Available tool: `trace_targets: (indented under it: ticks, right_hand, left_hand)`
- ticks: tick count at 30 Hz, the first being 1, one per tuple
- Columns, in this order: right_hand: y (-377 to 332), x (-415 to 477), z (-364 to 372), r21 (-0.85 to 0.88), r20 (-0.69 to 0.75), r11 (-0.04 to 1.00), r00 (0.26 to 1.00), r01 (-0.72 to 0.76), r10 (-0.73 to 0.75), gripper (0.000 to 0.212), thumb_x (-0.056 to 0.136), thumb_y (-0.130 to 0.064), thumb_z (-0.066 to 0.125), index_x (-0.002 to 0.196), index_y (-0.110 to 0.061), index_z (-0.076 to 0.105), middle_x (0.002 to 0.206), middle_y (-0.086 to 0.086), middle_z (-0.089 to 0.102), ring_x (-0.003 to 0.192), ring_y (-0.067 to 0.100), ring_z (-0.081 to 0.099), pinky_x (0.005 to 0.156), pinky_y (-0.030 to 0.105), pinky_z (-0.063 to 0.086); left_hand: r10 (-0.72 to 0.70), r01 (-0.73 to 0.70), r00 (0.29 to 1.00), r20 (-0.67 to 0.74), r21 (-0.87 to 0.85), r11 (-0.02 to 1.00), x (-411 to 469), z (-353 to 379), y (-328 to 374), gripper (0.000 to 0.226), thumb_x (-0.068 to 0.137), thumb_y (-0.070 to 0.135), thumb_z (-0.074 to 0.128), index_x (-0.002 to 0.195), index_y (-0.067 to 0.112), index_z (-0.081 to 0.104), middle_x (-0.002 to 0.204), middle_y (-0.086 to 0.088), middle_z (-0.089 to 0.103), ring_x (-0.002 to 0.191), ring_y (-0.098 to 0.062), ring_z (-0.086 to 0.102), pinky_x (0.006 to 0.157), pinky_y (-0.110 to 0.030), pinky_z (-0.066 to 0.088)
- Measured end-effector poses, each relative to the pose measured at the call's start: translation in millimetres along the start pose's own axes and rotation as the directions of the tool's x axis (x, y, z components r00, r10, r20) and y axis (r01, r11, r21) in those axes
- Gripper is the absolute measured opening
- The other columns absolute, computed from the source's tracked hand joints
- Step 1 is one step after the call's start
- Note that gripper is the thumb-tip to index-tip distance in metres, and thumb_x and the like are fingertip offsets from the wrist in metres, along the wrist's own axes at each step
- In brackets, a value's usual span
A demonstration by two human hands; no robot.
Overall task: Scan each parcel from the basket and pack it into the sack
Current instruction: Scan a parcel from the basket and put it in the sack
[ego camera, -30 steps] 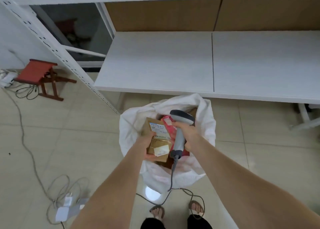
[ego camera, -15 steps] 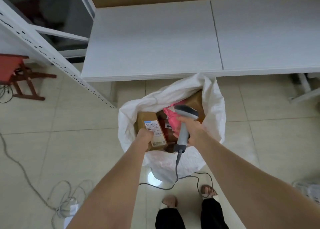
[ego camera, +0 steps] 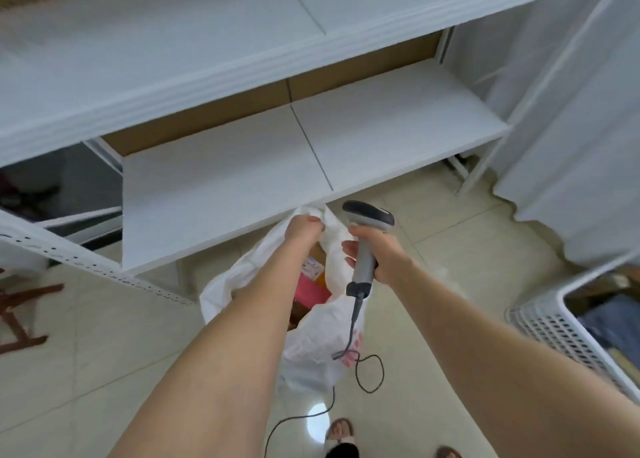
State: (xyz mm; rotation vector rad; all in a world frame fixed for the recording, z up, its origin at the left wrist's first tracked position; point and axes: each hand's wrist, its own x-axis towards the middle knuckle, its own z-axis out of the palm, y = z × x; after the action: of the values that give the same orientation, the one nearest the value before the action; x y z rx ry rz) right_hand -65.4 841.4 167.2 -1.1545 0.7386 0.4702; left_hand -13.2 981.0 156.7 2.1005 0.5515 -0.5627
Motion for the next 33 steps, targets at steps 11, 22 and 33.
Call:
trace_targets:
  ticks: [11, 22, 33]
  right_hand:
    - [-74.2, -121.8, -245.2, 0.279, -0.225, 0.938, 0.963, 0.208, -0.146, 0.007, 0.090, -0.011, 0.065, 0.086, -0.011, 0.059, 0.070, 0.010, 0.065, 0.062, 0.018, 0.061, 0.066, 0.032, 0.054]
    - [-72.1, -200.8, -518.8, 0.529, -0.432, 0.798, 0.901, 0.288, -0.039, 0.014, 0.090, -0.012, 0.064, 0.101, -0.005, 0.060, 0.075, 0.012, 0.064, 0.057, 0.018, 0.058, 0.063, 0.033, 0.054]
    - [-80.2, -139.2, -710.9, 0.587, -0.553, 0.747, 0.828, 0.313, 0.088, 0.008, 0.088, -0.013, 0.067, 0.090, -0.005, 0.064, 0.078, 0.014, 0.070, 0.068, 0.020, 0.065, 0.070, 0.034, 0.059]
  left_hand:
    - [0.348, -0.362, 0.931, 0.108, 0.170, 0.917, -158.1, 187.2, 179.5, 0.032, 0.091, 0.013, 0.052, 0.121, 0.015, 0.064, 0.127, -0.005, 0.060, 0.114, -0.028, 0.056, 0.097, -0.036, 0.048]
    - [0.450, -0.527, 0.836, 0.314, 0.228, 0.819, -295.5, 437.3, 283.4, 0.034, 0.090, 0.015, 0.059, 0.124, 0.014, 0.061, 0.130, -0.005, 0.059, 0.119, -0.024, 0.054, 0.103, -0.034, 0.043]
    - [0.368, -0.531, 0.800, 0.474, 0.274, 0.802, -267.4, 649.0, 330.0, 0.035, 0.089, 0.012, 0.062, 0.123, 0.009, 0.061, 0.128, -0.009, 0.061, 0.119, -0.025, 0.055, 0.103, -0.033, 0.042]
